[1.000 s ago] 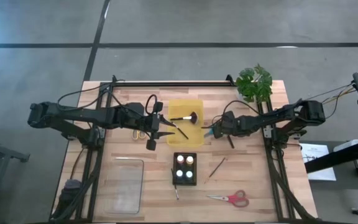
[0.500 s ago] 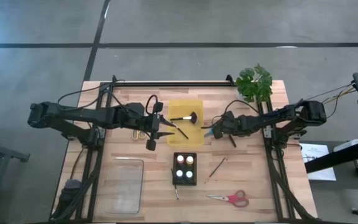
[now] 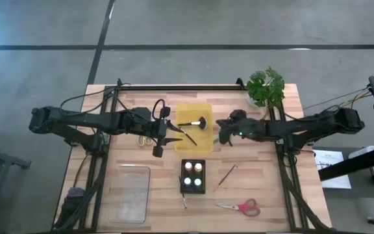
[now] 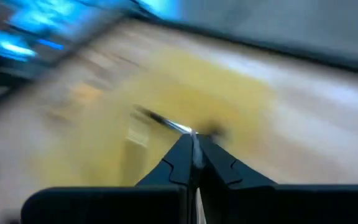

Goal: Pick & Place Paint Supplies
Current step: Put the top silver eyeshadow brush into the yellow bin, then put the gold paintbrush into the yellow bin

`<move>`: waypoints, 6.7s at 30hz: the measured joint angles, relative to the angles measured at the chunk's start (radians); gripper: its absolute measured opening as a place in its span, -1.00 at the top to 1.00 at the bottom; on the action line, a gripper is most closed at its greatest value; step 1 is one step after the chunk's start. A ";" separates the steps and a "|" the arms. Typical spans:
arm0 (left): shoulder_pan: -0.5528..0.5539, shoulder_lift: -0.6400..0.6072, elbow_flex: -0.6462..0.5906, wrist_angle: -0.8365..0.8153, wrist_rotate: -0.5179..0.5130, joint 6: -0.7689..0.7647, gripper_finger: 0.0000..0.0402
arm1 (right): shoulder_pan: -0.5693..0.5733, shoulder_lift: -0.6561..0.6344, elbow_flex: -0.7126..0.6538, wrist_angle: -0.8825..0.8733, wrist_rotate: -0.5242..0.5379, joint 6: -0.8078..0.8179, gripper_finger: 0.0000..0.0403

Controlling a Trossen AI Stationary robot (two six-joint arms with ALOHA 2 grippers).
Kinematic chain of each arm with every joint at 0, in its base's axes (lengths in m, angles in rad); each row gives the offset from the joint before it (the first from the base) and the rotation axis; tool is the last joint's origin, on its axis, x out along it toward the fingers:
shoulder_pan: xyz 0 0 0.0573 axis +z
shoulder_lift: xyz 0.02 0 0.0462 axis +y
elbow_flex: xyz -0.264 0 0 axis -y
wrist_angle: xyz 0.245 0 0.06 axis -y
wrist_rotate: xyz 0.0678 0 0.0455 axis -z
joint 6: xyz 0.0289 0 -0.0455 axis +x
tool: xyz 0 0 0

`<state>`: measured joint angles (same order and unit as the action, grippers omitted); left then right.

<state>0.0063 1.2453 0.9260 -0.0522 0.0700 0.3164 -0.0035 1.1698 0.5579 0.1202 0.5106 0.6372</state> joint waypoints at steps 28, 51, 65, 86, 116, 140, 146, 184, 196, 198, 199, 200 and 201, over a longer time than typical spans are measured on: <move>0.002 0.000 0.000 -0.012 0.000 0.000 0.31 | -0.218 0.548 0.274 0.448 -0.539 -0.233 0.96; 0.003 0.000 0.000 -0.028 0.000 0.005 0.31 | -0.231 0.555 0.276 0.384 -0.542 -0.237 0.77; 0.003 0.000 0.000 -0.046 0.000 0.008 0.31 | -0.221 0.400 0.267 0.158 -0.578 -0.320 0.00; 0.002 0.000 0.000 -0.058 0.000 0.001 0.31 | 0.348 0.061 0.214 -0.315 -0.561 -0.491 -0.02; 0.002 0.000 0.000 -0.072 0.001 0.000 0.31 | 0.542 0.554 0.348 -0.212 -0.523 -0.382 -0.02; 0.003 0.000 0.000 -0.072 0.000 0.000 0.31 | 0.540 0.551 0.238 -0.056 -0.431 -0.413 -0.02; 0.003 0.000 0.000 -0.072 0.000 0.000 0.31 | 0.539 0.564 0.223 -0.010 -0.429 -0.412 -0.02; 0.003 0.000 0.000 -0.070 0.000 0.000 0.31 | 0.532 0.422 0.195 -0.178 -0.183 -0.409 0.96; 0.003 0.000 0.000 -0.053 0.000 0.000 0.31 | 0.269 0.197 0.094 0.112 -0.079 -0.582 0.96; 0.003 0.000 0.000 -0.054 0.001 0.000 0.31 | 0.207 0.181 0.078 0.187 -0.127 -0.636 0.96; 0.003 0.000 0.000 -0.054 0.001 0.000 0.31 | 0.178 0.176 0.074 0.216 -0.153 -0.656 0.96; 0.003 0.000 0.000 -0.054 0.000 0.000 0.31 | 0.150 0.170 0.074 0.248 -0.179 -0.673 0.96; 0.003 0.000 0.000 -0.054 0.000 0.000 0.31 | 0.125 0.164 0.075 0.271 -0.199 -0.690 0.96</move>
<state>0.0090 1.2457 0.9260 -0.1061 0.0704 0.3164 0.1213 1.3342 0.6327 0.3915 0.3112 -0.0531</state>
